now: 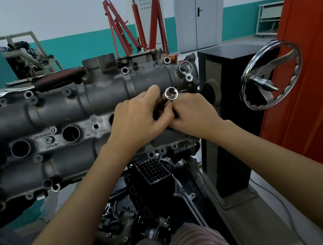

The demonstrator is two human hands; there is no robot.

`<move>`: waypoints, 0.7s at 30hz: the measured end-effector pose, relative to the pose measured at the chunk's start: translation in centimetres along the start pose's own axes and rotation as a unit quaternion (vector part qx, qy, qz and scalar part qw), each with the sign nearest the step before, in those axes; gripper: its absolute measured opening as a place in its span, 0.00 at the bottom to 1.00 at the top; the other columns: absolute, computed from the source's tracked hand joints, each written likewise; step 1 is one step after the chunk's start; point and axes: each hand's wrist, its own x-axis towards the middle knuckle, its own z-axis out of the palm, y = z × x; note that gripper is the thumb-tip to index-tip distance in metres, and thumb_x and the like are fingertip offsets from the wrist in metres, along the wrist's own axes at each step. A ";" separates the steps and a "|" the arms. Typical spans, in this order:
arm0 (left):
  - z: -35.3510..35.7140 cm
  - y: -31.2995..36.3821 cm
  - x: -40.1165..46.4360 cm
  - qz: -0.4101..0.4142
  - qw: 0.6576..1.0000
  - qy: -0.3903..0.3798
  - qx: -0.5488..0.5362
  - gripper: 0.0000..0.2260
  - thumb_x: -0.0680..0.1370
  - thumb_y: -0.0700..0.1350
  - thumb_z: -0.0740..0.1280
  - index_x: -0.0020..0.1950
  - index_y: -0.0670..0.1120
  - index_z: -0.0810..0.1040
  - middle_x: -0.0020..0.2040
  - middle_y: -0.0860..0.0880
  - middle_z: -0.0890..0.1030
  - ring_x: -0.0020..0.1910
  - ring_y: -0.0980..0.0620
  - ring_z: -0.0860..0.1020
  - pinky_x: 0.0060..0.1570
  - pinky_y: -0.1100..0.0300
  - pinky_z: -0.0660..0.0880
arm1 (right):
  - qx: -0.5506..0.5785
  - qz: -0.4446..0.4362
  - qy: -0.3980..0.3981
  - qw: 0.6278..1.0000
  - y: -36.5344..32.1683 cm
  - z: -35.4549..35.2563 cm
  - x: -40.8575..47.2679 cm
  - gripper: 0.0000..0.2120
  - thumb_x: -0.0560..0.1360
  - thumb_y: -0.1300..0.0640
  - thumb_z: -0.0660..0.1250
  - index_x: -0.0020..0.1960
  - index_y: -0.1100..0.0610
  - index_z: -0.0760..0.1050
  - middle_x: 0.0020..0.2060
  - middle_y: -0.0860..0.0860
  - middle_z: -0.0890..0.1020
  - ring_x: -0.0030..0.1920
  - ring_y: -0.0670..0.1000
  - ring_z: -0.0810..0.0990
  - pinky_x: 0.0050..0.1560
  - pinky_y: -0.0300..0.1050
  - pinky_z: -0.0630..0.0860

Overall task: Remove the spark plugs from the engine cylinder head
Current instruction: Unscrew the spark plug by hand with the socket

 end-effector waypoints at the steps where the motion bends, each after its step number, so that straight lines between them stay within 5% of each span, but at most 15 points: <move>1: 0.0 0.0 0.0 0.004 1.000 0.001 0.003 0.16 0.74 0.55 0.54 0.39 0.43 0.68 0.29 0.51 0.73 0.25 0.47 0.71 0.24 0.59 0.63 | 0.003 0.005 0.001 1.000 0.0 -0.1 0.0 0.14 0.70 0.44 0.51 0.38 0.52 0.68 0.29 0.45 0.69 0.29 0.48 0.69 0.30 0.42 0.63; 5: 0.3 -0.2 -0.1 0.013 1.000 0.009 0.024 0.18 0.76 0.55 0.57 0.33 0.44 0.69 0.25 0.48 0.73 0.23 0.44 0.73 0.26 0.61 0.61 | -0.014 0.024 -0.004 1.000 0.3 0.2 0.3 0.19 0.70 0.40 0.53 0.41 0.56 0.70 0.32 0.50 0.78 0.33 0.52 0.76 0.32 0.43 0.64; 11: 0.1 -0.3 -0.1 -0.017 1.000 -0.005 -0.010 0.27 0.74 0.62 0.55 0.34 0.39 0.75 0.26 0.45 0.75 0.27 0.44 0.73 0.27 0.55 0.68 | 0.008 0.016 0.027 0.999 0.1 0.2 0.0 0.11 0.71 0.50 0.63 0.42 0.57 0.80 0.33 0.56 0.81 0.36 0.58 0.79 0.34 0.42 0.63; 16: 0.0 0.1 -0.1 -0.015 1.000 -0.004 -0.022 0.20 0.73 0.57 0.55 0.38 0.39 0.71 0.28 0.47 0.72 0.27 0.43 0.71 0.26 0.55 0.67 | -0.008 -0.004 0.006 1.000 0.1 0.1 0.1 0.22 0.69 0.44 0.50 0.44 0.57 0.76 0.36 0.52 0.79 0.36 0.53 0.77 0.33 0.41 0.61; 21: 0.2 0.0 -0.1 -0.010 1.000 0.000 0.006 0.16 0.74 0.54 0.55 0.37 0.42 0.71 0.29 0.48 0.75 0.26 0.45 0.72 0.27 0.60 0.62 | -0.025 0.019 -0.010 0.999 0.3 0.4 0.2 0.14 0.72 0.47 0.56 0.44 0.57 0.70 0.33 0.45 0.71 0.35 0.52 0.76 0.31 0.42 0.61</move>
